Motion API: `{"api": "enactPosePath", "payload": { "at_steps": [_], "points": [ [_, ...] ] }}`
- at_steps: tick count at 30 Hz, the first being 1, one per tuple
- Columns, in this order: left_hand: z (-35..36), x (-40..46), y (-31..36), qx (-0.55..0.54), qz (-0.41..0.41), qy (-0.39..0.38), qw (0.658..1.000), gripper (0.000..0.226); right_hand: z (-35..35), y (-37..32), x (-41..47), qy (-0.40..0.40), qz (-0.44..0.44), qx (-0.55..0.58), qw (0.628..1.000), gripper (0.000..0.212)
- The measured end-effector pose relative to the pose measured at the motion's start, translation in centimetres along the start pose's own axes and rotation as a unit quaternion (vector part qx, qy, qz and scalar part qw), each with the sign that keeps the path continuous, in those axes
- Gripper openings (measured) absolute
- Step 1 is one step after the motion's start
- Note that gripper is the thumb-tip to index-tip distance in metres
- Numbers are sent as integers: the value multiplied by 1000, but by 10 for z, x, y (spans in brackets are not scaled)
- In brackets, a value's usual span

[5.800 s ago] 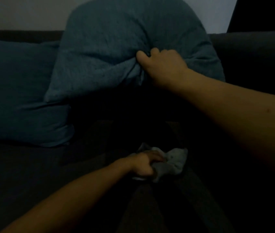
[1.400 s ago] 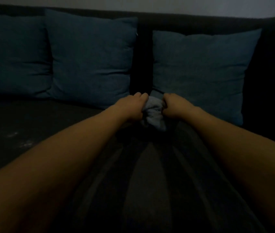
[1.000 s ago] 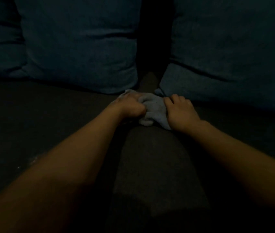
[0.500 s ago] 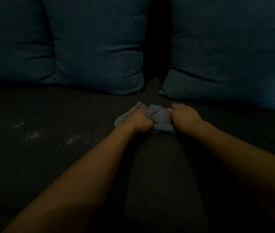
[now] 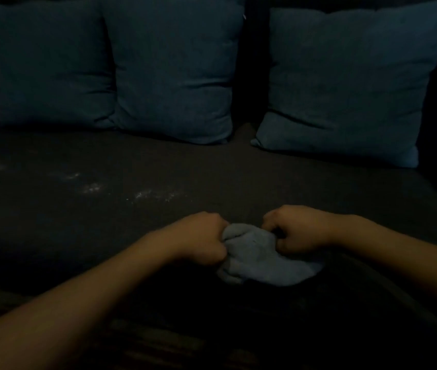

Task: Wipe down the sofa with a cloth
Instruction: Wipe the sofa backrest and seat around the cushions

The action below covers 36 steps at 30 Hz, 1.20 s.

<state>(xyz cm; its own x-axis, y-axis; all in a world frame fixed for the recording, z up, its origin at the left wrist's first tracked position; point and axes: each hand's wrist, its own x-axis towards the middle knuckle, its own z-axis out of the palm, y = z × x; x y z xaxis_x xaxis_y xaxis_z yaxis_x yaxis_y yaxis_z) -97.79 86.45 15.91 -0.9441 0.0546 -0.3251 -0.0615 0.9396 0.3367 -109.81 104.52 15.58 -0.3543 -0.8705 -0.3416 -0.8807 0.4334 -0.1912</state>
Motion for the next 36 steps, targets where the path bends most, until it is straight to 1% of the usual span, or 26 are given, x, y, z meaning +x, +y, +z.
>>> {"api": "enactPosePath", "payload": {
  "at_steps": [1, 2, 4, 6, 8, 10, 12, 14, 17, 19, 21, 23, 24, 25, 26, 27, 28, 29, 30, 31, 32, 34, 36],
  "points": [
    [-17, 0, -3, -43, -16, -27, 999, 19, -11, -1, 4, -4, 10, 30, 999, 20],
    [-34, 1, -8, -83, -30, -32, 996, 20, -24, -1, 10, 9, 20, 49, 999, 21],
    [-68, 3, -21, -136, -61, 12, 989, 22, -56, 2, 25, 75, 37, 53, 995, 23],
    [-101, 4, -32, -163, -65, 80, 981, 26, -93, 3, 44, 163, 47, 37, 985, 24],
    [-135, 11, -47, -123, -45, 157, 979, 27, -128, 1, 66, 243, 57, 19, 968, 25],
    [-167, 19, -68, -82, -26, 231, 969, 22, -154, -7, 94, 305, 61, 0, 950, 26],
    [-194, 27, -94, -67, -14, 286, 956, 16, -169, -15, 127, 356, 63, -18, 932, 23],
    [-210, 37, -126, -56, -17, 322, 945, 17, -174, -20, 164, 398, 73, -16, 914, 26],
    [-216, 54, -173, -46, -24, 335, 941, 21, -170, -26, 218, 433, 81, 17, 897, 36],
    [-210, 65, -203, -49, -33, 326, 943, 26, -162, -27, 251, 427, 80, 33, 900, 38],
    [-203, 77, -234, -73, -46, 320, 943, 38, -152, -23, 282, 413, 70, 63, 906, 37],
    [-199, 89, -262, -89, -80, 291, 949, 49, -135, -13, 312, 393, 67, 83, 913, 30],
    [-197, 95, -274, -115, -115, 241, 957, 45, -122, -5, 327, 372, 73, 73, 923, 26],
    [-189, 103, -284, -187, -152, 154, 958, 36, -108, 0, 340, 333, 79, 48, 938, 23],
    [-178, 110, -288, -247, -187, 50, 950, 31, -93, 1, 353, 291, 69, 17, 954, 22],
    [-164, 122, -292, -258, -218, -16, 941, 44, -79, 1, 363, 260, 50, -11, 964, 24],
    [-147, 133, -295, -232, -246, -47, 940, 77, -69, 2, 371, 242, 31, -28, 969, 26],
    [-130, 148, -299, -179, -267, -37, 946, 115, -68, 5, 374, 232, 17, -34, 972, 29],
    [-122, 162, -299, -115, -278, -18, 953, 135, -75, 11, 376, 228, 8, -37, 973, 30],
    [-120, 173, -300, -71, -286, 6, 956, 138, -88, 18, 376, 229, 1, -40, 973, 30],
    [-125, 181, -302, -60, -294, 22, 954, 133, -105, 25, 375, 242, -1, -36, 970, 30],
    [-140, 187, -305, -62, -293, 24, 954, 125, -147, 40, 370, 308, 19, -28, 951, 26],
    [-146, 198, -316, -58, -295, 17, 954, 123, -193, 47, 365, 373, 21, -58, 926, 23]
  ]
}}
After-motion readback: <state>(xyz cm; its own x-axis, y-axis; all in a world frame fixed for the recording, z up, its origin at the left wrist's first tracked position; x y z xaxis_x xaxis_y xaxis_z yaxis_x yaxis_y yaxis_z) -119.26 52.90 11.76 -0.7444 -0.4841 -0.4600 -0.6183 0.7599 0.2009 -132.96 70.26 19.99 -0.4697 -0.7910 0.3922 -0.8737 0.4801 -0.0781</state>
